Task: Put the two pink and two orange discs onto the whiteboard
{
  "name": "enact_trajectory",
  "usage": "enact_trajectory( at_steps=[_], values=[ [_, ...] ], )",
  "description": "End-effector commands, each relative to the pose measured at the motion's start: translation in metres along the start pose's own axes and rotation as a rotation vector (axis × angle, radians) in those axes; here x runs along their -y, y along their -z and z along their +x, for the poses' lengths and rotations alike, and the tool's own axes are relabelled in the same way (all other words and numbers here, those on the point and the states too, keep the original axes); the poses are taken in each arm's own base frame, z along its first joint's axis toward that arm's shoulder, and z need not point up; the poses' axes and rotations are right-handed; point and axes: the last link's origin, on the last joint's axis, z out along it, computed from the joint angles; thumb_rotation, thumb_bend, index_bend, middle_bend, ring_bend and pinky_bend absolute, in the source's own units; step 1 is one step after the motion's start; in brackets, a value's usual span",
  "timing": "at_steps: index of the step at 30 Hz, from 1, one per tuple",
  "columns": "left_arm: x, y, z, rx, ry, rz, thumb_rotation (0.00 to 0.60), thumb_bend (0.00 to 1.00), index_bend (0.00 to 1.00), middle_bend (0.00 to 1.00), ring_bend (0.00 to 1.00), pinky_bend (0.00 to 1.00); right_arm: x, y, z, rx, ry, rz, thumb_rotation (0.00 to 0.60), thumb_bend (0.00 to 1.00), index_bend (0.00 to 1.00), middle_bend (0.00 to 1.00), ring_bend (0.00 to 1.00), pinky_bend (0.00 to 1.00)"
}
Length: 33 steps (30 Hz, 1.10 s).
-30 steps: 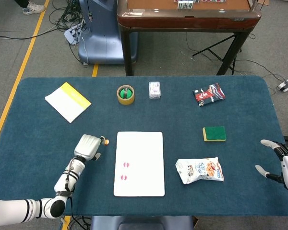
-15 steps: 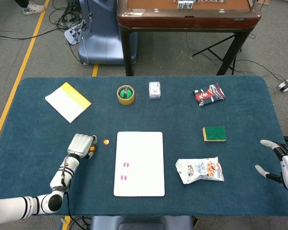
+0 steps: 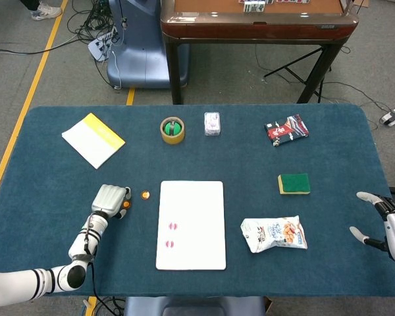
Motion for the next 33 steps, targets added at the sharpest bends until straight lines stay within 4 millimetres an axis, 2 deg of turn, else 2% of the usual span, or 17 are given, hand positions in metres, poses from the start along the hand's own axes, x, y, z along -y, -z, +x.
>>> enact_trajectory(
  at_steps=[1,17,33],
  values=[
    [0.0004,-0.0005,-0.0006,0.001,-0.003,0.002,0.600,0.31,0.50,1.00,1.00,1.00,-0.0001,0.0000,0.0000,0.000,0.000,0.000,0.600,0.00,0.28,0.35,0.32,0.40],
    [-0.0003,-0.0031,-0.0054,0.003,-0.019,0.007,0.600,0.31,0.54,1.00,1.00,1.00,-0.0005,0.0002,0.0008,-0.002,-0.003,-0.001,0.600,0.00,0.28,0.35,0.32,0.40],
    [-0.0066,-0.0011,-0.0027,-0.029,-0.016,-0.015,0.600,0.31,0.65,1.00,1.00,1.00,-0.0009,0.0004,0.0013,-0.005,-0.003,-0.002,0.600,0.00,0.28,0.35,0.32,0.40]
  ],
)
